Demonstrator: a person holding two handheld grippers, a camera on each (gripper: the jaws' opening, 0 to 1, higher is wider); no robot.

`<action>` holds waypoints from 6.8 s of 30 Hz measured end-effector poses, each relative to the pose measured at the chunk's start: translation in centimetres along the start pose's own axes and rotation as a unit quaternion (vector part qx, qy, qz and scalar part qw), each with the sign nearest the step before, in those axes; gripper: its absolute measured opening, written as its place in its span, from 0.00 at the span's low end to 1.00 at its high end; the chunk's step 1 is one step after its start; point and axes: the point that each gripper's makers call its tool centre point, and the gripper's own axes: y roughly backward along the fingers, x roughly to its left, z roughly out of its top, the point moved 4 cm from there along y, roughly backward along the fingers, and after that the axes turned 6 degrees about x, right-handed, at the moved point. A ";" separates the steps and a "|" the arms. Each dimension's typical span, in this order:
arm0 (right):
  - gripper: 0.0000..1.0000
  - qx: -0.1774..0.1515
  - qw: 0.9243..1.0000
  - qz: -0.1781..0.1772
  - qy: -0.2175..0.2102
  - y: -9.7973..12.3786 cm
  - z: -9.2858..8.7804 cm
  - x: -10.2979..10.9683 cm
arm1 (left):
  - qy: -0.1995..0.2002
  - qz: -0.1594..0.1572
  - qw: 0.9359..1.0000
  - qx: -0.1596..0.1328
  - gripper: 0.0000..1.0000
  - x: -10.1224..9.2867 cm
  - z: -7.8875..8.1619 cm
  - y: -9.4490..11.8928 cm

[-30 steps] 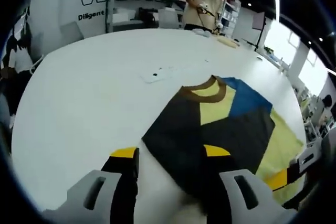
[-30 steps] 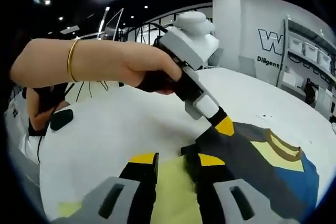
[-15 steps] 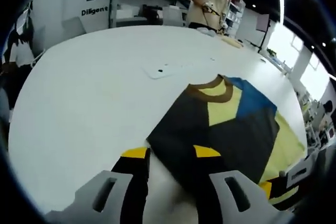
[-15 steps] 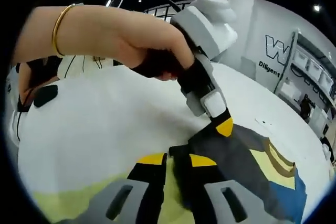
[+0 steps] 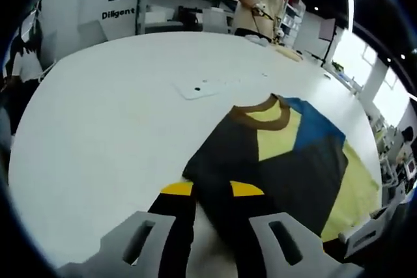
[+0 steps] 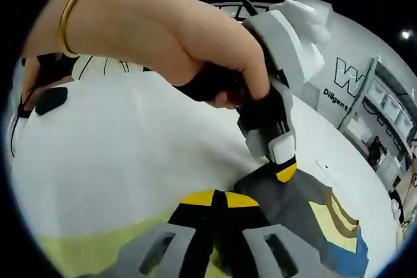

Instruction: Fold the garment on the visible template until the final outline fits inside the template.

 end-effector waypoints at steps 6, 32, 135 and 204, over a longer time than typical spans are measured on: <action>0.00 0.001 1.000 0.003 -0.012 0.0 -0.1 -0.1 | -0.006 0.002 1.000 0.001 0.14 0.4 0.2 -0.2; 0.00 -0.030 0.999 0.039 0.023 1.7 -0.2 1.1 | 0.080 -0.004 0.997 -0.018 0.03 0.5 0.1 -0.2; 0.78 -0.065 0.951 -0.017 -0.302 12.6 -4.6 -6.0 | 0.032 0.040 0.998 -0.044 0.76 -1.3 -0.5 5.4; 0.80 0.093 0.942 -0.010 -0.322 28.7 -23.4 -2.0 | 0.100 0.017 0.994 0.032 0.75 -17.6 -21.9 17.0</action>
